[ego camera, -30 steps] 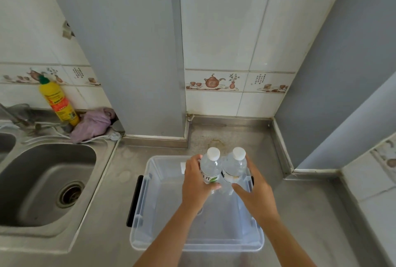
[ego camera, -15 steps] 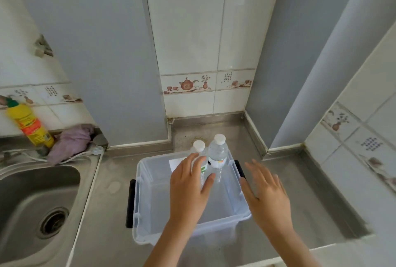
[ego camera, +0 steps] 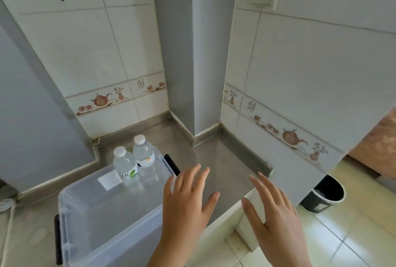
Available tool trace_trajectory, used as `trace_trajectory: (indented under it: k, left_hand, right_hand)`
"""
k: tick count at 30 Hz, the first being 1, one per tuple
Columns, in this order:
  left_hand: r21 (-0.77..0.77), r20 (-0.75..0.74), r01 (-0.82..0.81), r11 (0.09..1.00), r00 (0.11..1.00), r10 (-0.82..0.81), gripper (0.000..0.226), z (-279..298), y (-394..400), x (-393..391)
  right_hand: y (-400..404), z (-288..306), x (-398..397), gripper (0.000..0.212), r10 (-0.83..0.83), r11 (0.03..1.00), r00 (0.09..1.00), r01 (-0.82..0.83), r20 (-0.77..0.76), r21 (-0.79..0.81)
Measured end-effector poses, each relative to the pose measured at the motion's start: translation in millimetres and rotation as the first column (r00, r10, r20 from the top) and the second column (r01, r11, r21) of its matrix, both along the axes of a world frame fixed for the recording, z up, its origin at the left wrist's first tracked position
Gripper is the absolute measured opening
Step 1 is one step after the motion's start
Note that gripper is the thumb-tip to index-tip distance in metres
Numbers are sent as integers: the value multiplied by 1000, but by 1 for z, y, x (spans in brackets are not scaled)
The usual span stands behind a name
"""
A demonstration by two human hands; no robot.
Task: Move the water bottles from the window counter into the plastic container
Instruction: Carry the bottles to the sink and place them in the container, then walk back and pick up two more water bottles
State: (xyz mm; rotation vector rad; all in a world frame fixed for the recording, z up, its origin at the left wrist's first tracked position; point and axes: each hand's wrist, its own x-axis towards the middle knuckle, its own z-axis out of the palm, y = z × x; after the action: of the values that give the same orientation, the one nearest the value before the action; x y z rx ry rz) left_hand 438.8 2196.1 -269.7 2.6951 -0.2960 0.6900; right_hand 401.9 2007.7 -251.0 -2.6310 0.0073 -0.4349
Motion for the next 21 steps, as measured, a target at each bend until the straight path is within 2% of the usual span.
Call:
trace_trajectory:
  k: [5, 12, 21]
  left_hand:
    - [25, 11, 151, 988, 988, -151, 50, 14, -80, -14]
    - [51, -68, 366, 929, 929, -363, 53, 15, -220, -72]
    - [54, -131, 553, 831, 829, -543, 53, 20, -358, -133]
  right_hand:
    - [-74, 3, -43, 55, -129, 992, 992, 129, -11, -11]
    - [-190, 9, -131, 54, -334, 939, 942, 329, 35, 98]
    - [-297, 12, -221, 52, -519, 854, 855, 519, 1, 29]
